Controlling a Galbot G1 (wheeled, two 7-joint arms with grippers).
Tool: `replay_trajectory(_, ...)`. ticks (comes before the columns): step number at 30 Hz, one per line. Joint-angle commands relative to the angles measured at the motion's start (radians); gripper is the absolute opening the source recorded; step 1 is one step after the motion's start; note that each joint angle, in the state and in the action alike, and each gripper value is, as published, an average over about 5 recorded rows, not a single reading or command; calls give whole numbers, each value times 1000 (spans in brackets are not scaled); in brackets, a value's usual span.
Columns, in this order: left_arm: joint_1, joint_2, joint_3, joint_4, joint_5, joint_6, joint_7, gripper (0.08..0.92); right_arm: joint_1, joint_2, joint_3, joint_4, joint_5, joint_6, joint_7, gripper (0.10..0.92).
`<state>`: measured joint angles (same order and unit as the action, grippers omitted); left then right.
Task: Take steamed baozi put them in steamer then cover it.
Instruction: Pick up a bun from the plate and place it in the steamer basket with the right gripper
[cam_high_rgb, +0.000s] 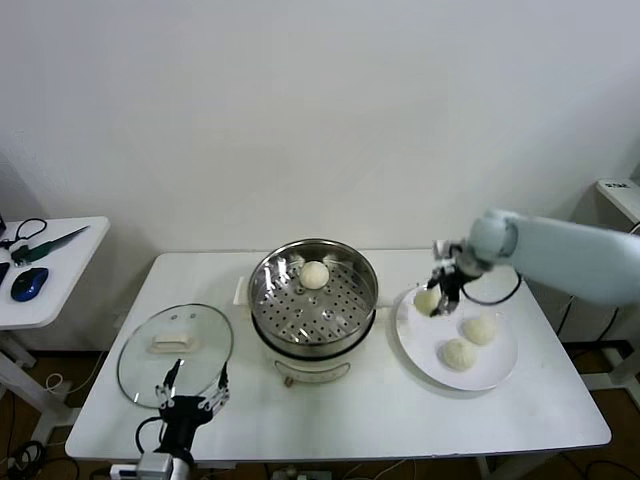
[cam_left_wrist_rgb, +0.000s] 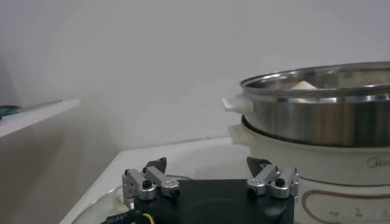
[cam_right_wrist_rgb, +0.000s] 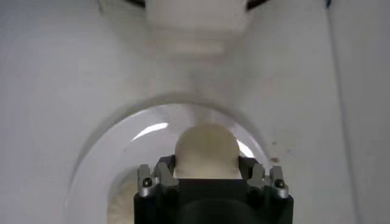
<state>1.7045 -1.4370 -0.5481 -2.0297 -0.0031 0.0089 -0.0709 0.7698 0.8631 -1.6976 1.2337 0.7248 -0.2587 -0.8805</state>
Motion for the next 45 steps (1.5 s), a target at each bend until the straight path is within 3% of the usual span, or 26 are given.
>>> replay_trajectory(1, -2, 0, 5, 0, 3, -1, 0, 823, 403, 38, -149, 111, 203, 18, -77, 679)
replay_trajectory(9, -1, 3, 6, -14, -1, -1, -1, 823, 342, 227, -35, 246, 341, -73, 59, 686)
replay_trajectory(19, 1, 14, -11, -27, -18, -1, -1, 823, 103, 504, 21, 115, 342, -132, 171, 687)
replay_trajectory(39, 4, 19, -10, -14, -13, -11, 0, 823, -150, 628, 47, -90, 252, -193, 276, 708)
replay_trajectory(45, 4, 19, -12, -15, -15, -12, 0, 823, -160, 640, 52, -104, 251, -195, 282, 757)
